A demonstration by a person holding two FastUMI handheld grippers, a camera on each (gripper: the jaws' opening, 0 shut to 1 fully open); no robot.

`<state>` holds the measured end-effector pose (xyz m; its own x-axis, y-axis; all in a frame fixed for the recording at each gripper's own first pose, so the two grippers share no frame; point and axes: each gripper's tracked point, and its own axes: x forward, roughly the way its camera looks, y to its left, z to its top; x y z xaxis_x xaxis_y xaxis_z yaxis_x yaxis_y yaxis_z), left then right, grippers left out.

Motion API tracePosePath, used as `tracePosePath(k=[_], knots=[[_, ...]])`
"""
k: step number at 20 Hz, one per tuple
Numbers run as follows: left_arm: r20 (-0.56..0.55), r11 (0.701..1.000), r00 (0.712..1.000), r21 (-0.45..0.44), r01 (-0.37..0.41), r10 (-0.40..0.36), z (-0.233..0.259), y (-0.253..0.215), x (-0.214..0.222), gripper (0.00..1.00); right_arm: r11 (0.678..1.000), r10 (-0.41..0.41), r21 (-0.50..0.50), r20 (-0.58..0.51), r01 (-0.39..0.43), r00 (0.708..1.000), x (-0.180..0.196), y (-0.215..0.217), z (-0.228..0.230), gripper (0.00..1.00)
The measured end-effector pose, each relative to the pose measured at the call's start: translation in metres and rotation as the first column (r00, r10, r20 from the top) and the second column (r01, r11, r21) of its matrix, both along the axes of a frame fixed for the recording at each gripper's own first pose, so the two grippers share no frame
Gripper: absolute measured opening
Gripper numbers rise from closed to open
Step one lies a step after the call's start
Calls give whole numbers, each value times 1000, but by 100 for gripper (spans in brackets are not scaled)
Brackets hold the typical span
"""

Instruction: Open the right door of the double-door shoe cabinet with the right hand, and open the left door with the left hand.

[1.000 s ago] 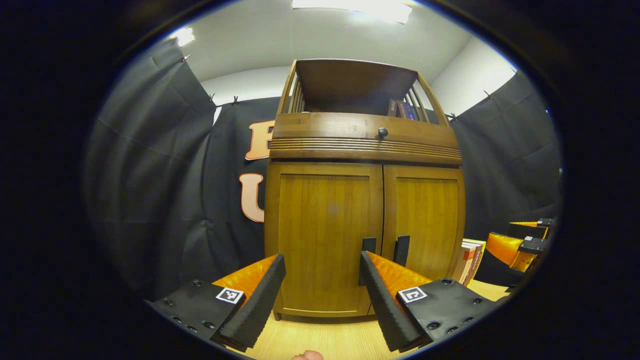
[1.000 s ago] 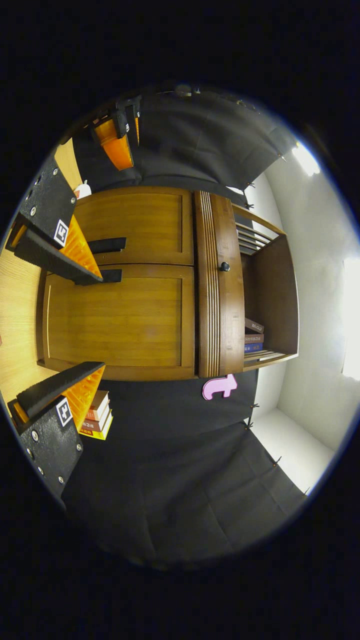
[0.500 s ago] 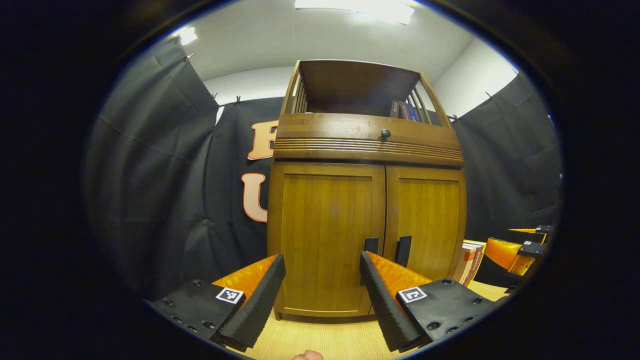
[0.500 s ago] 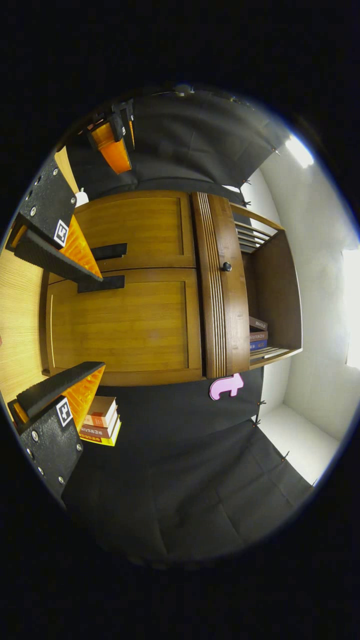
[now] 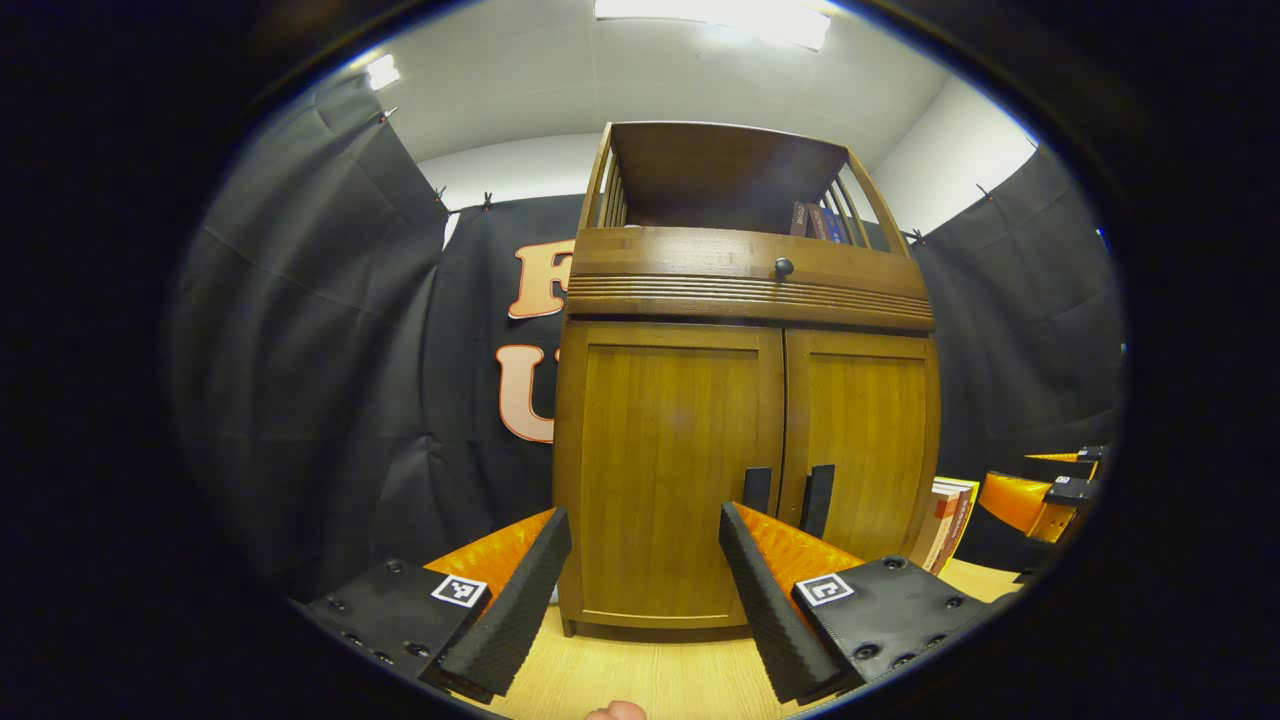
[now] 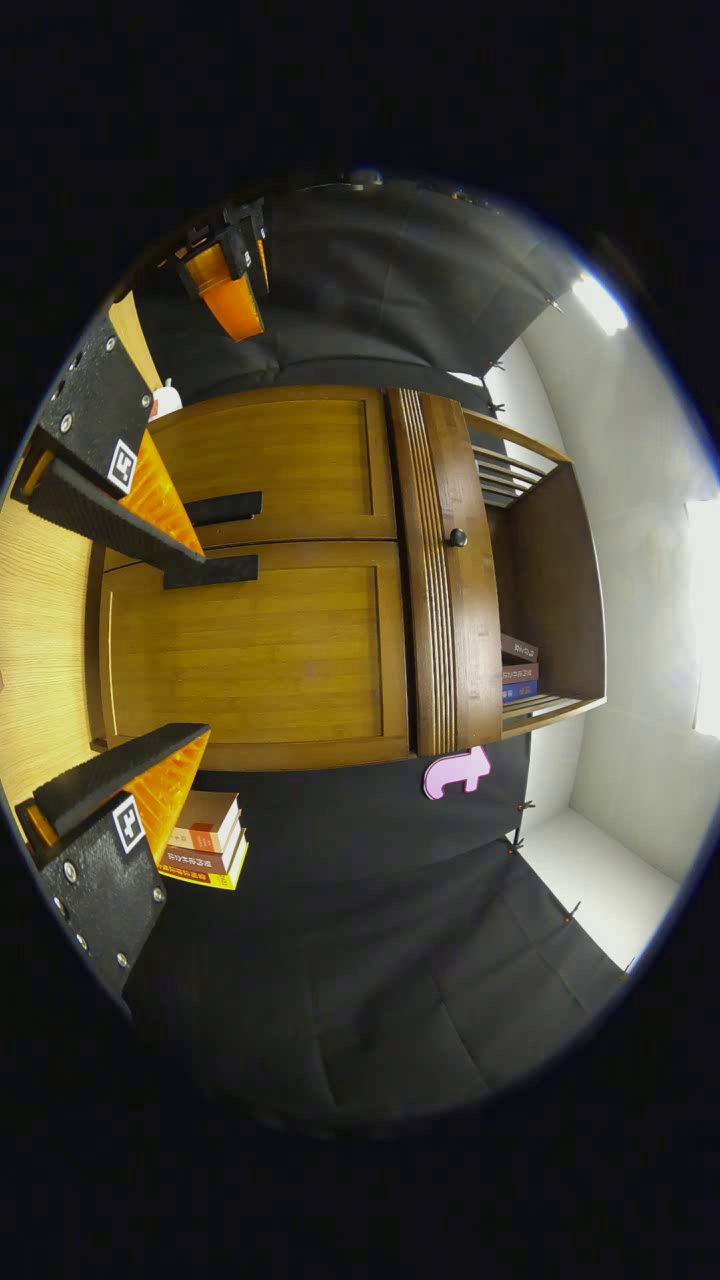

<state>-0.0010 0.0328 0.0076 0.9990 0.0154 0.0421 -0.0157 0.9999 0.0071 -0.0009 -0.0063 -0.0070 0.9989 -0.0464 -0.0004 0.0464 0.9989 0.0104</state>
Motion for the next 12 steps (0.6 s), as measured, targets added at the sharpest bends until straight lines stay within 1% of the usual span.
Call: tracePosePath(k=[3, 7, 8, 9, 10, 12], knots=[[8, 1000, 1000, -6, 5, -5, 3, 1, -4, 98, 1000, -4, -20, -3, 4, 1000, 5, -8, 3, 94], [16, 1000, 1000, 14, 22, -22, 5, 0, -9, 97, 1000, 27, -11, 14, -27, 1000, 23, -2, 9, 93], [12, 1000, 1000, 14, 20, -20, 4, 3, -10, 96, 999, 33, -10, 15, -33, 999, 30, -2, 10, 93], [6, 1000, 1000, 15, 20, -20, 3, 3, -12, 97, 999, 42, -4, 14, -42, 999, 40, 1, 10, 90], [3, 1000, 1000, 18, 16, -16, 2, 5, -14, 96, 998, 57, 6, 13, -57, 998, 49, 6, 11, 94], [7, 1000, 1000, 18, 4, -4, 4, 10, -16, 97, 996, 88, 24, 10, -89, 996, 74, 16, 12, 94]])
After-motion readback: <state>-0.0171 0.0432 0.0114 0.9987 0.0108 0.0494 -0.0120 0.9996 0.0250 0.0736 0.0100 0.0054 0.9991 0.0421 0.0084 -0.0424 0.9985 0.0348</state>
